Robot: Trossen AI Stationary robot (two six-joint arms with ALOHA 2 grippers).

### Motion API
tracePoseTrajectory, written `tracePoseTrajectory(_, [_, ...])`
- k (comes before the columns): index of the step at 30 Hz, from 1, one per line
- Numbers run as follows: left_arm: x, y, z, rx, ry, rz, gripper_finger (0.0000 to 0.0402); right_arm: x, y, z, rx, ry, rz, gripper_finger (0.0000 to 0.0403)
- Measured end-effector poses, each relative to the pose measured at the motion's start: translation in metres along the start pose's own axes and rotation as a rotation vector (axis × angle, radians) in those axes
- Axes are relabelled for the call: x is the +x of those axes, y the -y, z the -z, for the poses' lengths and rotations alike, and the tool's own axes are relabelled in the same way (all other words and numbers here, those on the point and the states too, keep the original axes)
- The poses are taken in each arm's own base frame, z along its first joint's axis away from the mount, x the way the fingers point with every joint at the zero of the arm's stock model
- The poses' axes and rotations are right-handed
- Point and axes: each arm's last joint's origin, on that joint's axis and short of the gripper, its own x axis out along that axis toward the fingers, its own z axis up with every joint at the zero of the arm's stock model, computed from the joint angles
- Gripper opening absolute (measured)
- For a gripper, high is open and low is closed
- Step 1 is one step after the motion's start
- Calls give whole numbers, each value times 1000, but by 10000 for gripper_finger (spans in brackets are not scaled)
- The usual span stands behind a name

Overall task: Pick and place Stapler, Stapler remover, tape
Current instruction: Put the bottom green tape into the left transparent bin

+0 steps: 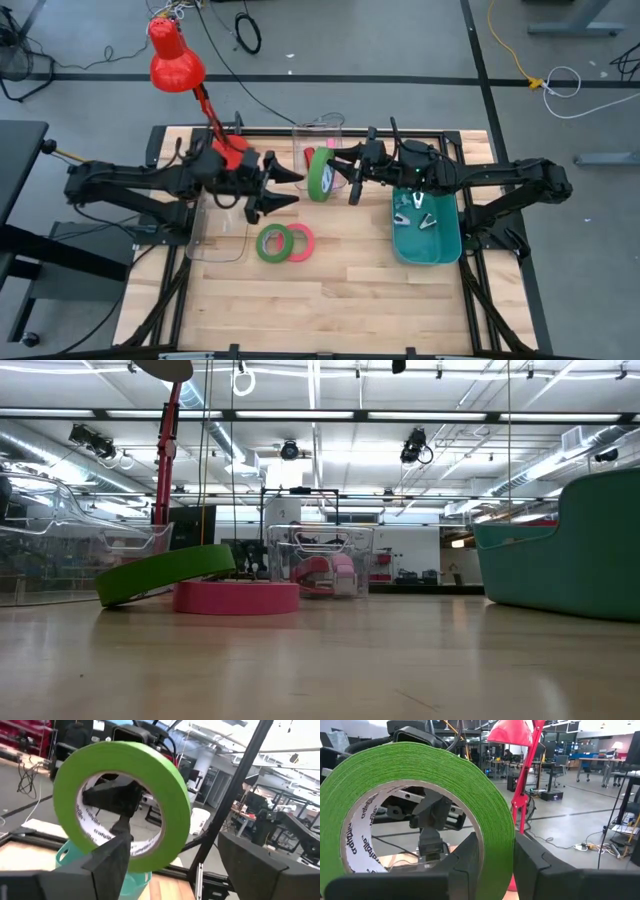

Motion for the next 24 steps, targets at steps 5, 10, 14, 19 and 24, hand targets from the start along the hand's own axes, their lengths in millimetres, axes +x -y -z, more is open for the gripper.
tracePoseTrajectory(5, [12, -3, 4, 46, 38, 12, 307, 0, 0, 0, 1, 0, 0, 91])
tracePoseTrajectory(10, [25, -7, 13, 57, 44, 14, 307, 0, 0, 2, -4, -21, 0, 91])
tracePoseTrajectory(14, [32, -9, 18, 57, 48, 22, 307, 0, 0, 2, -3, -22, 0, 91])
tracePoseTrajectory(19, [34, -9, 20, 50, 57, 26, 307, 0, 0, 3, -2, -29, 0, 91])
tracePoseTrajectory(24, [34, -9, 19, 51, 61, 29, 287, 0, 0, 3, -2, -29, 0, 91])
